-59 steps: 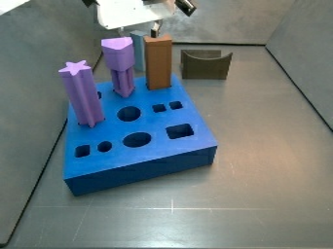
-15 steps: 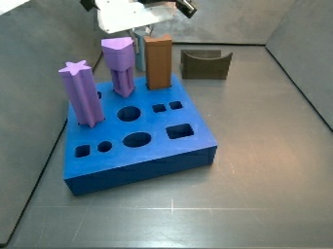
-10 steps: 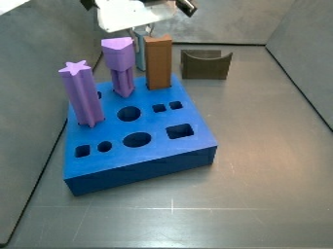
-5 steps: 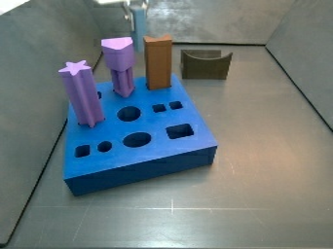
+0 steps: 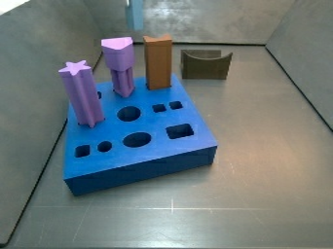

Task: Pick up the rectangle object. Move up. Move to above the board. Insert the rectangle object.
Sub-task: Move to above the board.

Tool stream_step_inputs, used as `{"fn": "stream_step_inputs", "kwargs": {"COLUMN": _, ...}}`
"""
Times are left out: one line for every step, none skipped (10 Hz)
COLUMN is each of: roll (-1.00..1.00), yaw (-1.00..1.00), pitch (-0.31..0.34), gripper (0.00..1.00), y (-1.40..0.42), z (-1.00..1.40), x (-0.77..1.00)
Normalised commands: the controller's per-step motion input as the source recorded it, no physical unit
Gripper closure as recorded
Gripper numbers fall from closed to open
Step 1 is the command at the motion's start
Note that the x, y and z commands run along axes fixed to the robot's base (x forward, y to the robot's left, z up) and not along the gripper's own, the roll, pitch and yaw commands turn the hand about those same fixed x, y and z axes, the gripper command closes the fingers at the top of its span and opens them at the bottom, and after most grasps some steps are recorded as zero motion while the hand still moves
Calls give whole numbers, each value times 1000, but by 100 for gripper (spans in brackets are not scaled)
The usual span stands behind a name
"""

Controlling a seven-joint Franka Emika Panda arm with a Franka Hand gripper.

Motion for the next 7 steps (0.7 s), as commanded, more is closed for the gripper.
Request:
{"fn": "stream_step_inputs", "kwargs": {"roll": -84, "yaw": -41, "pitch": 72, "gripper": 100, "y": 15, "z": 1000, "x": -73}}
{"fn": "stream_step_inputs", "kwargs": {"roll": -57, "yaw": -39, "pitch": 96, "gripper": 100, "y": 17, "z": 1000, "x": -68}}
{"fn": "stream_step_inputs", "kwargs": {"roll": -31, "yaw": -35, "pitch": 113, "gripper": 100, "y": 19, "z": 1000, "x": -63}}
{"fn": "stream_step_inputs", "kwargs": {"roll": 1, "yaw": -27, "pitch": 126, "gripper": 100, "y": 22, "z": 1000, "x": -59}}
{"fn": "stream_step_inputs", "kwargs": {"roll": 22, "yaw": -20, "pitch": 126, "gripper": 100, "y": 24, "z": 1000, "x": -56}}
{"fn": "stream_step_inputs", "kwargs": {"roll": 32, "yaw": -13, "pitch": 128, "gripper": 100, "y": 24, "z": 1000, "x": -53}}
{"fn": "stream_step_inputs", "kwargs": {"roll": 56, "yaw": 0, "pitch": 140, "gripper": 100, "y": 27, "z": 1000, "x": -46}}
